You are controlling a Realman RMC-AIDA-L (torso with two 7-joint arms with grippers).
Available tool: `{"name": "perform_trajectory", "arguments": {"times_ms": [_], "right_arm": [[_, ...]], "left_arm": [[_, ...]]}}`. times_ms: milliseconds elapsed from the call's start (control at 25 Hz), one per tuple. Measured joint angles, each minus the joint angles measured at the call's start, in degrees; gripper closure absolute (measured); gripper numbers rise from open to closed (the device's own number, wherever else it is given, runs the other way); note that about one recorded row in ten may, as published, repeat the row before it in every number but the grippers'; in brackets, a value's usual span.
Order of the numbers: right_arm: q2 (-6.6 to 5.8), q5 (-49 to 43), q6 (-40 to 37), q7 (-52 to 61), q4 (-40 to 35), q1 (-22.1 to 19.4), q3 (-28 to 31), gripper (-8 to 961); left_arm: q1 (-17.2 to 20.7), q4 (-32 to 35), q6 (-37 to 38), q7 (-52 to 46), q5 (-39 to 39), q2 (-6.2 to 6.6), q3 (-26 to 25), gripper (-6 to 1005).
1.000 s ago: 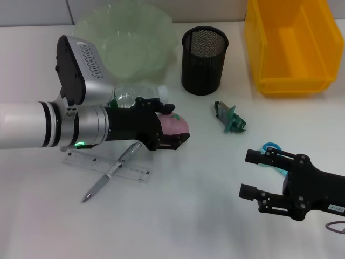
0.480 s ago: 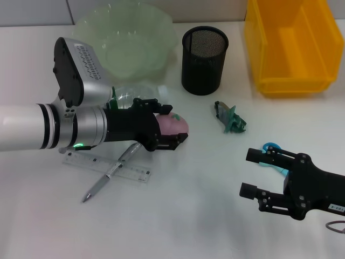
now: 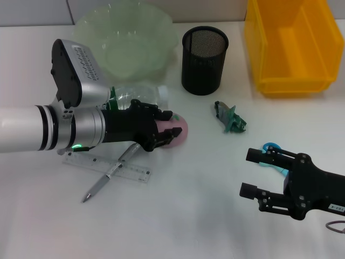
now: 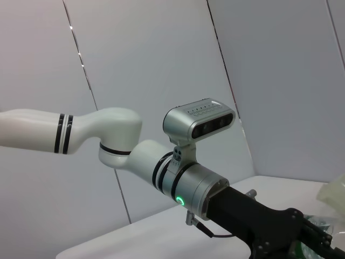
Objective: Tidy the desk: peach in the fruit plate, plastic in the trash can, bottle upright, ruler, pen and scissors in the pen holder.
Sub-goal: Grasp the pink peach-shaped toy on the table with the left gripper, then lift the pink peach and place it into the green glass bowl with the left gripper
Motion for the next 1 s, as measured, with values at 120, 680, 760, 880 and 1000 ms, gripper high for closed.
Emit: {"name": "perform_trajectory", "arguments": {"times_ms": [120, 680, 760, 880, 1000], "right_arm": [[0.00, 0.00, 0.00, 0.00, 0.15, 0.00, 0.00, 188], [-0.09, 0.04, 0.00, 0.00, 0.80, 0.00, 0.00, 188], [-0.06, 0.06, 0.00, 0.00, 0.80, -0.01, 0.00, 188], [-0.05, 0.08, 0.00, 0.00, 0.80, -0.04, 0.00, 188], [-0.02, 0.09, 0.00, -0.29, 0.80, -0.06, 0.00, 188]], "left_arm": [[0.12, -0.02, -0.31, -0.31, 0.00, 0.00, -0.17, 472], [0.68, 0.48, -1.18, -3.75, -0.76, 0.00, -0.17, 910], [0.71, 0.55, -0.98, -4.15, -1.79, 0.05, -0.31, 915], [0.80, 1.20, -0.13, -4.24, -4.26, 0.17, -0.45, 921], [1.20, 2.90, 0.06, -4.26, -5.45, 0.18, -0.46, 928]]}}
